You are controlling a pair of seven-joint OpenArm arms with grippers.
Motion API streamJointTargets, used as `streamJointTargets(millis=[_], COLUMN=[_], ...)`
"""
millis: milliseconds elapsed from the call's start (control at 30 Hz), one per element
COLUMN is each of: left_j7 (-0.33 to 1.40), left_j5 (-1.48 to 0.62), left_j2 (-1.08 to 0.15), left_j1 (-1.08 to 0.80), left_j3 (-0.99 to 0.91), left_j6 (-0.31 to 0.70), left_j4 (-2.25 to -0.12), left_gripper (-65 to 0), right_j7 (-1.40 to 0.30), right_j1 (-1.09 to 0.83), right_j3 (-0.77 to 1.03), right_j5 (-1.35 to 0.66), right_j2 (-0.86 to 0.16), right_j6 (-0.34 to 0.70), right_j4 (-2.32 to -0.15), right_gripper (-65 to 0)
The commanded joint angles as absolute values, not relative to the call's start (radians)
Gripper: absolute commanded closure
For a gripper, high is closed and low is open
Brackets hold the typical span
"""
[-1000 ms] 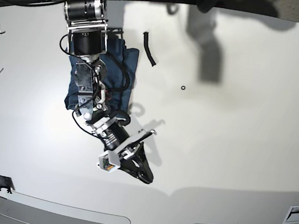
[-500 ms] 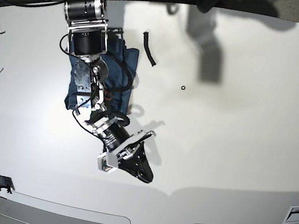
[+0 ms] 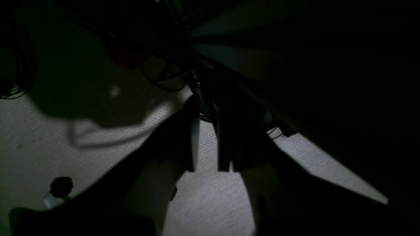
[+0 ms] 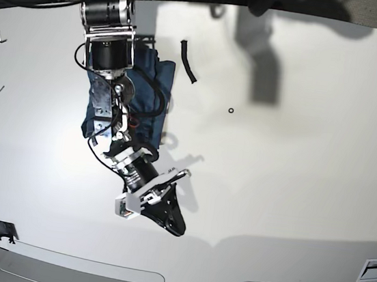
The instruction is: Fold the T-shirt properly
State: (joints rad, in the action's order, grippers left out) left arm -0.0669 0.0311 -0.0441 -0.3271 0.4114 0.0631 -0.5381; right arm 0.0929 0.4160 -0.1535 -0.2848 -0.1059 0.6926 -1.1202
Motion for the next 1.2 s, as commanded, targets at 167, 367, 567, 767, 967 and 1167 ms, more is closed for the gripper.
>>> streamJointTargets(millis=[167,367,567,767,967,1167], left_j7=[-0.076,-0.076,-0.076,-0.076,-0.076,-0.076], left_j5=[0.033,0.033,0.033,0.033,0.033,0.033], left_j2=[-0.036,-0.036,-0.036,-0.036,-0.036,-0.036], left_j1=[-0.338,-0.338,-0.338,-0.338,-0.338,-0.339], left_j3=[0.413,0.413,0.413,0.413,0.413,0.413], left_j6=[0.073,0.074,0.073,0.074,0.073,0.073], left_j4=[-0.543,-0.543,-0.543,-0.543,-0.543,-0.543], left_gripper=[-8.1,-8.1,-8.1,-8.1,-8.1,-8.1], right_j7=[0.126,0.128,0.120,0.086,0.090,0.176], right_j1=[0.451,0.452,0.451,0.451,0.451,0.451], right_j3=[-0.070,0.043,0.063,-0.020,-0.156,-0.213], right_j5=[-0.291,-0.294,-0.425,-0.423,-0.414,-0.262], right_j2=[-0.108,-0.108,-0.110,-0.110,-0.095,-0.030], right_j6=[0.489,0.484,0.576,0.633,0.577,0.155], right_j4=[-1.137,-1.137,-1.137,-1.137,-1.137,-1.137], right_gripper=[0.0,0.0,0.0,0.0,0.0,0.0])
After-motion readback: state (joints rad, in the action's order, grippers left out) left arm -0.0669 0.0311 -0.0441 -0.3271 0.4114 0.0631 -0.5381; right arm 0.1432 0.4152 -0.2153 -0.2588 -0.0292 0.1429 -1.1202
